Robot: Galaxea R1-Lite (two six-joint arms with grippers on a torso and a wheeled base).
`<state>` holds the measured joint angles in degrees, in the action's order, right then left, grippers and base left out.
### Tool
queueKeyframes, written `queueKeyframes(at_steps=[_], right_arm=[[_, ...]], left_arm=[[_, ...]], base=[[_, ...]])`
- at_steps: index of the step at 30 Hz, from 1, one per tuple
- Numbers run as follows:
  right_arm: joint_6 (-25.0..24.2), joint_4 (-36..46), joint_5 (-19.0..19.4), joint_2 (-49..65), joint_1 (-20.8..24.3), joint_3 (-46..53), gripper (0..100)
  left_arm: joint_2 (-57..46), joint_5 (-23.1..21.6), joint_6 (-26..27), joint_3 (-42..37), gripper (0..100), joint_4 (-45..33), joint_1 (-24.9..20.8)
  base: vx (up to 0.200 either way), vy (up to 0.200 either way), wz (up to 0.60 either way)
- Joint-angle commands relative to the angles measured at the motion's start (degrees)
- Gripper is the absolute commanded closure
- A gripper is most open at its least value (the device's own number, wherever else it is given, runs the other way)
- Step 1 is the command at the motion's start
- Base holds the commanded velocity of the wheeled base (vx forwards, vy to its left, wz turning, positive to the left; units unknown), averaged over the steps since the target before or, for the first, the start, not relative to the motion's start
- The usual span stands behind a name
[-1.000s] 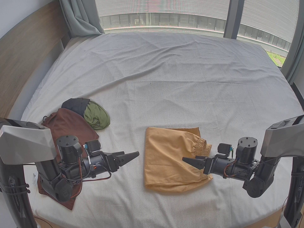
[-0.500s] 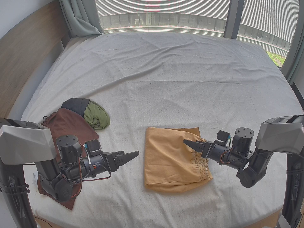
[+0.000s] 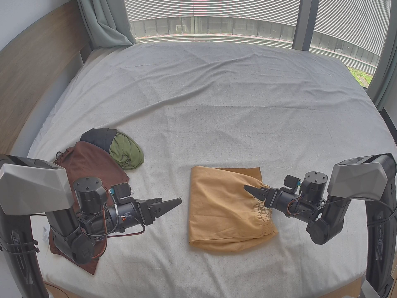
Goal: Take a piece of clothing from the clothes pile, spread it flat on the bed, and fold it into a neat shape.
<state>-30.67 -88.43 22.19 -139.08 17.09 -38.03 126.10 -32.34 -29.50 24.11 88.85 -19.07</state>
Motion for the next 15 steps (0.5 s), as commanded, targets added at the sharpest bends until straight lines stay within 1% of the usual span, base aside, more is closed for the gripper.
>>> queueKeyframes(at_steps=[1,15], right_arm=[[0.00,0.10,-0.04,-1.45,-0.39,-0.37,0],[0.00,0.01,0.14,-0.49,-0.13,0.42,0]], left_arm=[[0.20,0.00,-0.03,-0.03,0,0.01,-0.01],[0.20,0.09,-0.03,-0.21,0,0.01,-0.01]], base=[[0.000,0.000,0.00],[0.000,0.000,0.00]])
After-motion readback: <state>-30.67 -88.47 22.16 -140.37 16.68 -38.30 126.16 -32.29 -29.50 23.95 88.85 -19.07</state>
